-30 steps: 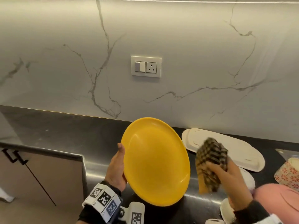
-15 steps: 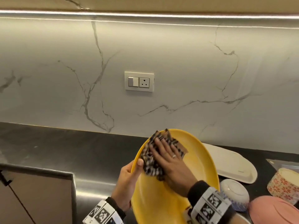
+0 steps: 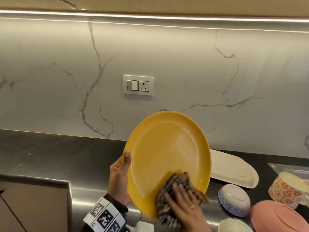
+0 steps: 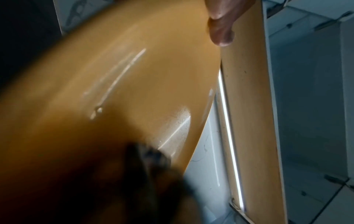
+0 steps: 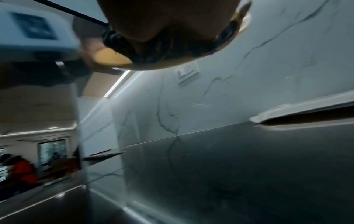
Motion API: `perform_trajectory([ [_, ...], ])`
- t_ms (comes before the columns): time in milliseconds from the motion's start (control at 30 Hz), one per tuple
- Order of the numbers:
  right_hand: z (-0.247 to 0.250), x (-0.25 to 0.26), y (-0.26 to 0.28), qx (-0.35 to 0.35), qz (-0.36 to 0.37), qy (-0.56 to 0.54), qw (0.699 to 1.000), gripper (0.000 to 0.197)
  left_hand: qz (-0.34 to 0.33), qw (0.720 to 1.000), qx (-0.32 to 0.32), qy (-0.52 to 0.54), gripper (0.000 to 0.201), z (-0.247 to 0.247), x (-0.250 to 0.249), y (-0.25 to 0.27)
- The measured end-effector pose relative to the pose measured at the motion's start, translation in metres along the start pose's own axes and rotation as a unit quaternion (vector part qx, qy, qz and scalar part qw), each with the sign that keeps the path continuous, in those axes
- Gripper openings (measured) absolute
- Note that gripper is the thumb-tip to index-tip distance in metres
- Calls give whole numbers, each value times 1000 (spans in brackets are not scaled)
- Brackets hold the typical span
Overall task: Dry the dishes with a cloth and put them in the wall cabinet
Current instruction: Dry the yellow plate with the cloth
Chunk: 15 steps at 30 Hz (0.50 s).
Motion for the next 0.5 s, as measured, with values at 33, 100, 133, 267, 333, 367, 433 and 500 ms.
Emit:
perform_trajectory([
  [33,-1,18,-5,20,24,-15,999,47,5,1000,-6,0,89,-2,3,0],
  [100,1,39,-28,31,60,-37,997,49,8,1000,-2,-11,93,-8,11,3],
  [133,2,39,-43,21,69,-38,997,49,13,1000,2,-15,93,-11,15,5],
  [267,6,1,-104,-8,50,17,999,72,47,998,26,12,85,-16,22,11],
  [333,10,-30,-118,-14,9,6,1000,77,24,999,26,-14,80,-12,16,8],
  [367,13,-48,-118,-20,-30,-6,999,78,15,999,22,-20,83,-10,12,6],
  [433,17,-81,-106,-10,-109,-18,994,77,-3,1000,5,-23,91,-5,3,2],
  [500,18,-89,-81,1,-125,25,992,80,-22,999,-8,-30,92,0,-4,-1],
])
Point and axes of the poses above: each hand's wrist, its own y-axis away from the middle knuckle, its own z-axis out of the back of the hand, x = y × z, the point moved 6 cm from there along -y, towards the middle knuckle, and after that the axes turned 14 degrees about -x, right-handed, at the moved point
